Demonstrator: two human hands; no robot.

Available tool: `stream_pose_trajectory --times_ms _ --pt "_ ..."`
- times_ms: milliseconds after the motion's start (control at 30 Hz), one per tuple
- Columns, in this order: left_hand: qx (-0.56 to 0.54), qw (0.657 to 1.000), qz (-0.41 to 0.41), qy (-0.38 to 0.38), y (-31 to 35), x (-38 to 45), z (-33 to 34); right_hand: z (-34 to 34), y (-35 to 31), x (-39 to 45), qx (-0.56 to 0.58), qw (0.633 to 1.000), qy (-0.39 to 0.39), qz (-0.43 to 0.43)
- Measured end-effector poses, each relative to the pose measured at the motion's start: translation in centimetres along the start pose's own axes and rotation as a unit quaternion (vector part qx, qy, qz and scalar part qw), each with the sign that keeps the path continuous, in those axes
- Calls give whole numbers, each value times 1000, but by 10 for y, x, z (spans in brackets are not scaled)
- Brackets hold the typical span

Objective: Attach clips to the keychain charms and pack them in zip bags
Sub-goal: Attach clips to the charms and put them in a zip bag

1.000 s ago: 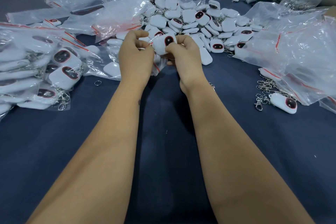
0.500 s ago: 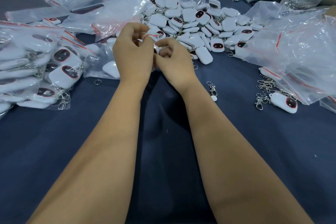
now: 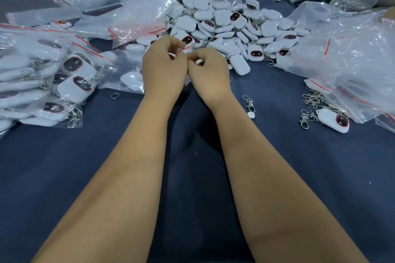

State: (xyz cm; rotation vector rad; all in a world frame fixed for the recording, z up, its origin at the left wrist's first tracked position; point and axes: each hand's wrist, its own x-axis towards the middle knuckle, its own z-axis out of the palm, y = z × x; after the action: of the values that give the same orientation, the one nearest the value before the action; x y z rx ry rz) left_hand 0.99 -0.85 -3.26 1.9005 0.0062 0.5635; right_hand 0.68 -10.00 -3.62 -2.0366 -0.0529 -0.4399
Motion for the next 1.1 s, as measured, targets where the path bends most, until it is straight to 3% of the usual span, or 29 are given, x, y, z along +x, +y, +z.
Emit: stream_pose_trajectory --times_ms 133,267,400,600,733,867,1100 --pt "39 999 -7 13 -5 2 -1 -11 5 3 -33 997 63 21" --pt "77 997 -10 32 -6 4 -2 -13 7 3 -127 992 -12 -6" --pt "76 997 -14 22 -4 1 -4 -9 10 3 -284 957 -55 -16" --pt "59 998 -19 -26 -4 -1 -1 -8 12 6 -294 955 -35 14" --pt "90 993 -20 -74 -4 -1 0 -12 8 9 -195 980 50 2" --pt "108 990 -11 -89 -5 0 1 -16 -1 4 59 991 123 14" --pt "109 990 2 -85 -4 -2 0 -17 -2 5 278 949 92 112"
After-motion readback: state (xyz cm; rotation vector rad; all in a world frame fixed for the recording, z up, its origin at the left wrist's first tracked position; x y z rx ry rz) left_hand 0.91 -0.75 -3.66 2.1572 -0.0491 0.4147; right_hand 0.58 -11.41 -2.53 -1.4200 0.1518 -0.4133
